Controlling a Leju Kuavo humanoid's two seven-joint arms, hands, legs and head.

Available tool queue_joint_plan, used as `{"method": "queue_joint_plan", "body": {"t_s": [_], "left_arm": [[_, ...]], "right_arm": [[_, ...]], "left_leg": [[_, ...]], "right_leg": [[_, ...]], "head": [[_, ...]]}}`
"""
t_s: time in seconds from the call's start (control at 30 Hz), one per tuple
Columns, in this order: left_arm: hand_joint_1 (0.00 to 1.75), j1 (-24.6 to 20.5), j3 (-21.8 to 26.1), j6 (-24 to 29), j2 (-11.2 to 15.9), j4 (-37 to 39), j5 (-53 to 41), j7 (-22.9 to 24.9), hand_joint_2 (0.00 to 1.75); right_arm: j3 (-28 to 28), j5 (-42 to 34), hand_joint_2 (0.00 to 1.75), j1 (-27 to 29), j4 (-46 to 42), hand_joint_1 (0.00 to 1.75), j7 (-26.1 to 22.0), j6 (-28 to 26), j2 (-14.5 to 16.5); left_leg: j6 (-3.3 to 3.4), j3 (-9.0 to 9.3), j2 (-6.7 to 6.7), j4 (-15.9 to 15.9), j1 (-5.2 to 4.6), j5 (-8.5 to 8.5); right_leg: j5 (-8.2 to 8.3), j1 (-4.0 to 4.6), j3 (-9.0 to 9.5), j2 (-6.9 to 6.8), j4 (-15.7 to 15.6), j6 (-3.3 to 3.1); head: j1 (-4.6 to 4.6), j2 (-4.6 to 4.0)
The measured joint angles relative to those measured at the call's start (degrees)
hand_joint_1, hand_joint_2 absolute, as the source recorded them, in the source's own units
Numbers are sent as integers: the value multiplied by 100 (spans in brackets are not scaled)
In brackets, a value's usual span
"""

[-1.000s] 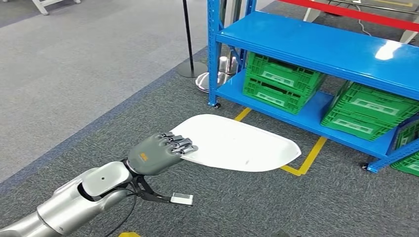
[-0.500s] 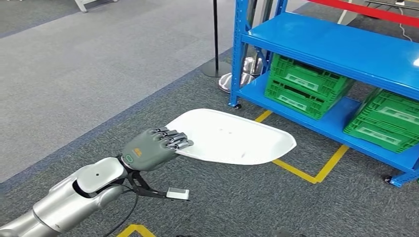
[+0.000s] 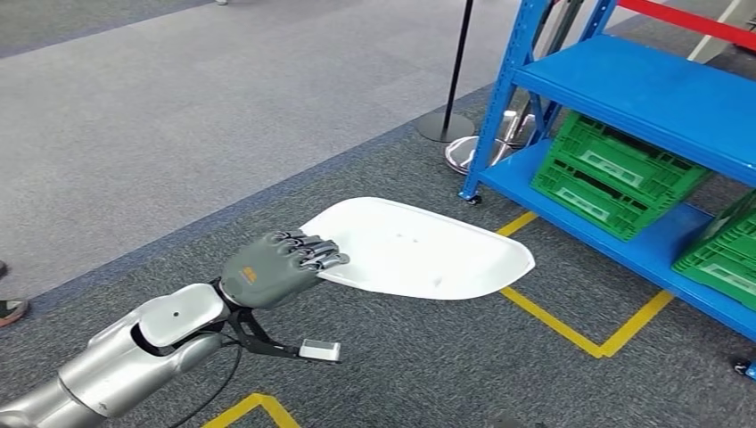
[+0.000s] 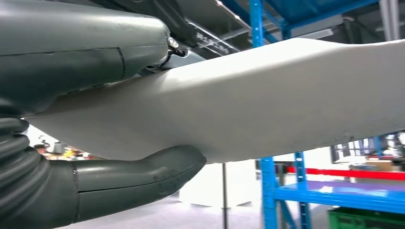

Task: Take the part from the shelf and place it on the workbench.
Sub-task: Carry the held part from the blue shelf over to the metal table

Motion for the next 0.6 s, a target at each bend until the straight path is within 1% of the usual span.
{"method": "queue_joint_plan", "body": {"t_s": [0.03, 0.07, 0.1, 0.13, 0.17, 0.2, 0.23, 0.27, 0.3, 0.33, 0.37, 0.4, 0.43, 0.47, 0.5, 0.53, 0.57, 0.6], "left_arm": [[175, -3, 0, -1, 1, -1, 0, 1, 175], [175, -4, 0, -1, 1, -1, -1, 1, 175], [175, -2, 0, 0, 1, -1, -2, 1, 175], [175, 3, 0, 0, 3, -1, -2, 1, 175], [175, 9, 1, 1, 6, -2, -3, 0, 175], [175, 17, 3, 1, 14, -2, -4, 0, 175], [175, 17, 4, 2, 21, -5, -8, 0, 175], [175, 14, 5, 3, 27, -9, -14, 1, 175], [175, 15, 5, 4, 31, -11, -24, 1, 175], [175, 20, 4, 5, 32, -14, -32, 2, 175], [175, 35, 3, 6, 34, -15, -40, 2, 175], [175, 54, 3, 6, 36, -14, -46, 3, 175], [175, 69, 2, 6, 38, -14, -50, 4, 175], [175, 79, 2, 6, 38, -15, -56, 7, 175], [175, 83, 3, 7, 38, -16, -62, 10, 175], [175, 82, 4, 9, 38, -19, -73, 14, 175], [175, 79, 5, 11, 38, -23, -84, 18, 175], [175, 77, 7, 14, 37, -28, -92, 21, 175]], "right_arm": [[0, 0, 175, -3, -1, 0, -1, -1, -4], [0, 0, 175, -9, -2, 0, 0, -2, -8], [0, 0, 175, -9, -3, 0, 0, -3, -11], [0, 2, 175, -7, -3, 0, 1, -6, -11], [1, 5, 175, -6, -4, 0, 1, -11, -8], [3, 8, 175, -3, -5, 0, -2, -17, -2], [5, 11, 175, -3, -8, 0, -6, -30, 3], [7, 12, 175, -4, -11, 0, -12, -43, 7], [8, 11, 175, -2, -14, 0, -19, -54, 8], [8, 11, 175, 5, -15, 0, -26, -64, 5], [8, 13, 175, 14, -16, 0, -31, -67, 5], [9, 14, 175, 24, -16, 0, -34, -67, 5], [9, 15, 175, 31, -16, 0, -35, -69, 5], [9, 17, 175, 35, -16, 0, -33, -72, 5], [10, 21, 175, 35, -16, 0, -28, -77, 5], [10, 26, 175, 33, -16, 0, -25, -83, 5], [11, 31, 175, 33, -16, 0, -20, -90, 6], [11, 34, 175, 35, -16, 0, -18, -98, 7]], "left_leg": [[-25, -13, -51, 34, -5, -20], [-54, -37, -101, 68, -3, -32], [-88, -67, -146, 94, 2, -37], [-122, -93, -194, 107, 8, -31], [-153, -106, -243, 105, 22, -23], [-181, -112, -237, 114, 26, -30], [-211, -143, -164, 189, 23, -80], [-240, -222, -52, 373, 21, -186], [-267, -354, 85, 668, 26, -335], [-294, -534, 184, 1050, 35, -506], [-312, -706, 227, 1408, 47, -636], [-321, -820, 246, 1632, 54, -682], [-321, -834, 259, 1650, 55, -620], [-309, -734, 282, 1443, 53, -463], [-282, -547, 350, 1073, 44, -256], [-243, -342, 513, 678, 6, -110], [-196, -187, 656, 365, -34, -20], [-154, -100, 767, 174, -74, 8]], "right_leg": [[160, -12, 171, 106, -375, -10], [255, -21, 301, 198, -652, -23], [272, -22, 373, 270, -792, -39], [245, -14, 398, 287, -814, -59], [247, -12, 403, 241, -819, -88], [253, -15, 417, 191, -835, -118], [257, -23, 439, 133, -853, -155], [257, -32, 463, 67, -872, -190], [247, -28, 484, -1, -879, -217], [233, -22, 501, -72, -881, -240], [220, -16, 513, -141, -881, -250], [208, -12, 525, -211, -880, -254], [195, -10, 538, -284, -880, -254], [180, -8, 558, -352, -880, -248], [162, -5, 584, -419, -881, -237], [142, 7, 610, -481, -882, -219], [123, 23, 630, -537, -881, -195], [107, 38, 646, -597, -885, -170]], "head": [[-1, 0], [-3, 0], [-4, 0], [-6, 0], [-8, 0], [-6, -1], [-25, -1], [-40, -1], [-56, -1], [-73, -1], [-73, -1], [-75, -1], [-75, -1], [-75, -1], [-75, -1], [-73, -1], [-74, -1], [-72, 0]]}}
